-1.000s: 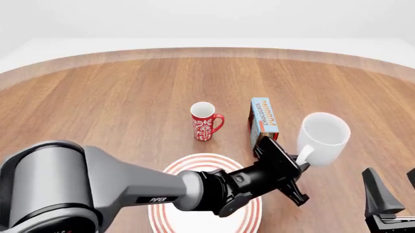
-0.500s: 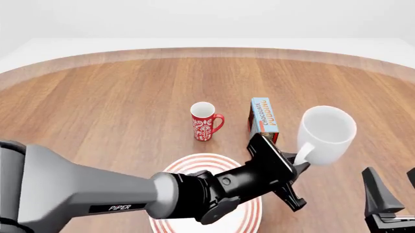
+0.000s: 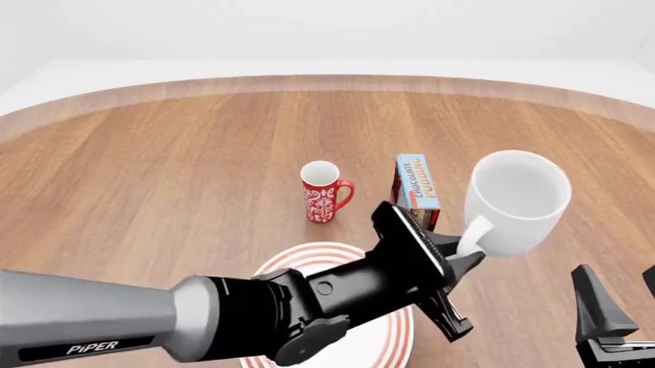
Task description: Pick up the white mug and put it on the plate, and put the chocolate pudding to the right of the plate.
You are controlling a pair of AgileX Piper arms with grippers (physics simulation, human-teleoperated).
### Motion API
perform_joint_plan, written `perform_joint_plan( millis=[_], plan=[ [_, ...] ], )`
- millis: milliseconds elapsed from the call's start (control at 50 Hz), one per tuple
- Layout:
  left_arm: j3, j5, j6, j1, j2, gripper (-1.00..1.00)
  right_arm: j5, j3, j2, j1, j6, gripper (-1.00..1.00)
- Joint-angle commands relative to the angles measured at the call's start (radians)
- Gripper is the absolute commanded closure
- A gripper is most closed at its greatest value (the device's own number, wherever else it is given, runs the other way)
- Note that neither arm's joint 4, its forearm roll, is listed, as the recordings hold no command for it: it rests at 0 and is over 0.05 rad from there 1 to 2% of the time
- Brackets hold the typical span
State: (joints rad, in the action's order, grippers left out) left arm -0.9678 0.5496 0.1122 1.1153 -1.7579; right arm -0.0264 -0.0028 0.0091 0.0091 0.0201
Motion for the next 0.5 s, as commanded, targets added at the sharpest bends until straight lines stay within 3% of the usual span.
perform_joint_plan(
  millis=[20, 500],
  plan=[
    [0.051, -0.009, 0.019, 0.016, 0.098, 1.00, 0.006, 0.000, -0.006, 0.000, 0.000, -1.00],
    [0.176, -0.007, 0.029, 0.018, 0.242, 1.00, 0.006, 0.000, -0.006, -0.001, 0.000, -1.00]
  ],
)
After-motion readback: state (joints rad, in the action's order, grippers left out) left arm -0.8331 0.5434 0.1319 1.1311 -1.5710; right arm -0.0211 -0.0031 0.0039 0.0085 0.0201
